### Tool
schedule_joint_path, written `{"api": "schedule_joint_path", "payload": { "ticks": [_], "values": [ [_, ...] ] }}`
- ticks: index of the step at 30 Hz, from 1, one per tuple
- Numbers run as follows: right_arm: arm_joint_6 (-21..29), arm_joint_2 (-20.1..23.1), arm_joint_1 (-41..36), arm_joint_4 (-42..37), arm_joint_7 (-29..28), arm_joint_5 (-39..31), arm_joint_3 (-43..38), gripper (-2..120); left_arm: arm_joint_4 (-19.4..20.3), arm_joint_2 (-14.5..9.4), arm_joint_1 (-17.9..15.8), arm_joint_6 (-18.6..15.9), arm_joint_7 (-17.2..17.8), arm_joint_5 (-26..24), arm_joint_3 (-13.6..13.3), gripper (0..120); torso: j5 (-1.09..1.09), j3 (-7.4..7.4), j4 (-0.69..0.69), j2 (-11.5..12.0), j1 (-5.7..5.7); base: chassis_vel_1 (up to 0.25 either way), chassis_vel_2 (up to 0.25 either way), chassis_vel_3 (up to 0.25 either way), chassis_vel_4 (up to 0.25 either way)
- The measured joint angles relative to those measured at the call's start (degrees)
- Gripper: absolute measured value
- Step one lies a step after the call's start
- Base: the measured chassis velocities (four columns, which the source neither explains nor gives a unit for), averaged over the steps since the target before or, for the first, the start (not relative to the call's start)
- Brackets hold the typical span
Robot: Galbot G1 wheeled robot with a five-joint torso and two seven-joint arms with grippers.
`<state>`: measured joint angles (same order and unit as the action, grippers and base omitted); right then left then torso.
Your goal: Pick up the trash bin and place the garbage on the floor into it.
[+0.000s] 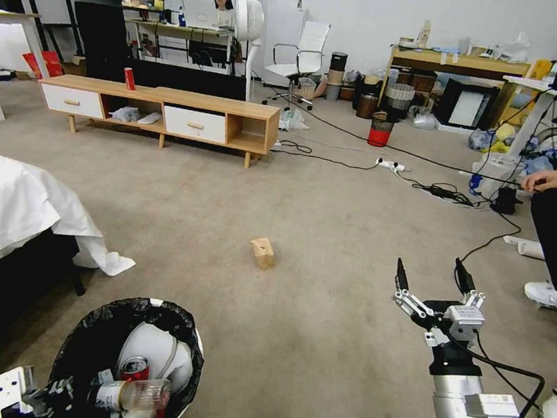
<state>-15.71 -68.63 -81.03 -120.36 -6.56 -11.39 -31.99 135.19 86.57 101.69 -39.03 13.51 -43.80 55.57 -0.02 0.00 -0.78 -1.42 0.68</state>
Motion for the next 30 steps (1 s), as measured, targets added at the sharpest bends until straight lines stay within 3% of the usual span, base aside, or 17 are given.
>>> {"api": "schedule_joint_path", "payload": {
  "ticks": [18,30],
  "values": [
    [-0.26,-0.08,0.18,0.47,-0.19,0.16,0.12,100,-0.24,0.06,-0.42,0.0,0.0,0.01,-0.14,2,0.01,0.0,0.0,0.0,0.02,-0.25,0.265,0.248,-0.253],
    [-0.48,-0.15,-0.24,0.03,-0.19,0.58,0.1,100,0.12,0.04,0.0,-0.01,-0.02,0.02,-0.15,2,-0.01,0.0,-0.02,0.0,0.01,-0.189,0.194,0.185,-0.194]
  ]
}}
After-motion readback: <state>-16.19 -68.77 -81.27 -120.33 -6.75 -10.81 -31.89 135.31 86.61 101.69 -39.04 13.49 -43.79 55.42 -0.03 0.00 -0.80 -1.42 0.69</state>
